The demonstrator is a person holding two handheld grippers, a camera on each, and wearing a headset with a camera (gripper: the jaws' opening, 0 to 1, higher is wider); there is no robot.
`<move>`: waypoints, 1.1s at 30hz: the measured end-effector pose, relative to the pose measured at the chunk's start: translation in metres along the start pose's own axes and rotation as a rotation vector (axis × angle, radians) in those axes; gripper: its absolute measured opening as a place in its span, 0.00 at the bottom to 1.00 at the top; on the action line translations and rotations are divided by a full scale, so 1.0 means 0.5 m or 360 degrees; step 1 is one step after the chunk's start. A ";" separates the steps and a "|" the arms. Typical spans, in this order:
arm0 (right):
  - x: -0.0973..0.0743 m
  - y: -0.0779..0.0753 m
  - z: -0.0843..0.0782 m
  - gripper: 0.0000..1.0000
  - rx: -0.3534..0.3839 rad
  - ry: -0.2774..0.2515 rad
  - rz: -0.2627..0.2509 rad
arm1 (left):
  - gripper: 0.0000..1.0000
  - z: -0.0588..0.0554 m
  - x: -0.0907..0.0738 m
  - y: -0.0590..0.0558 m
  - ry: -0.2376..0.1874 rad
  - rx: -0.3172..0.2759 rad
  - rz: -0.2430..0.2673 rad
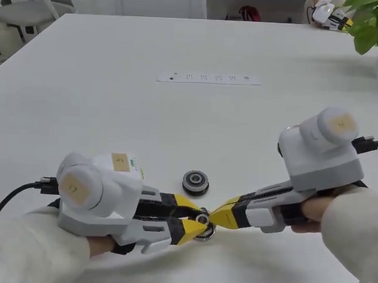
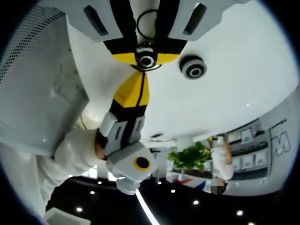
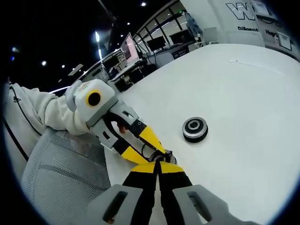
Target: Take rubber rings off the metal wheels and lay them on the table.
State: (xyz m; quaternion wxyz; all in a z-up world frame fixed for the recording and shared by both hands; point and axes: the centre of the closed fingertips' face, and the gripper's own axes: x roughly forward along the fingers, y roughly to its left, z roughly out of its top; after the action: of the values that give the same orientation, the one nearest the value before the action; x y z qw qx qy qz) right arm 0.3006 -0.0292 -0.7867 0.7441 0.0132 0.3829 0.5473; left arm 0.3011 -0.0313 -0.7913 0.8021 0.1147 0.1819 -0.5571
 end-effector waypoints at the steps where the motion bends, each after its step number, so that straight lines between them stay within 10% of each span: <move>1: 0.001 0.001 0.001 0.00 -0.0001 -0.0003 0.0004 | 0.14 0.000 0.000 0.000 -0.0006 -0.0013 0.0001; 19: -0.004 -0.006 0.001 0.00 -0.0016 0.0001 -0.0034 | 0.18 0.002 -0.002 -0.004 -0.0024 -0.0128 -0.0034; 33: -0.011 -0.004 0.008 0.00 -0.0011 -0.0021 -0.0031 | 0.21 0.009 -0.020 -0.005 0.0061 -0.0041 -0.0036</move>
State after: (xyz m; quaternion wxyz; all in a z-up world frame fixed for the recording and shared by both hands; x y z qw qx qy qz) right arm 0.3040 -0.0328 -0.7819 0.7519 0.0104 0.3762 0.5414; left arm 0.2966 -0.0253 -0.7829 0.7934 0.1130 0.2057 -0.5616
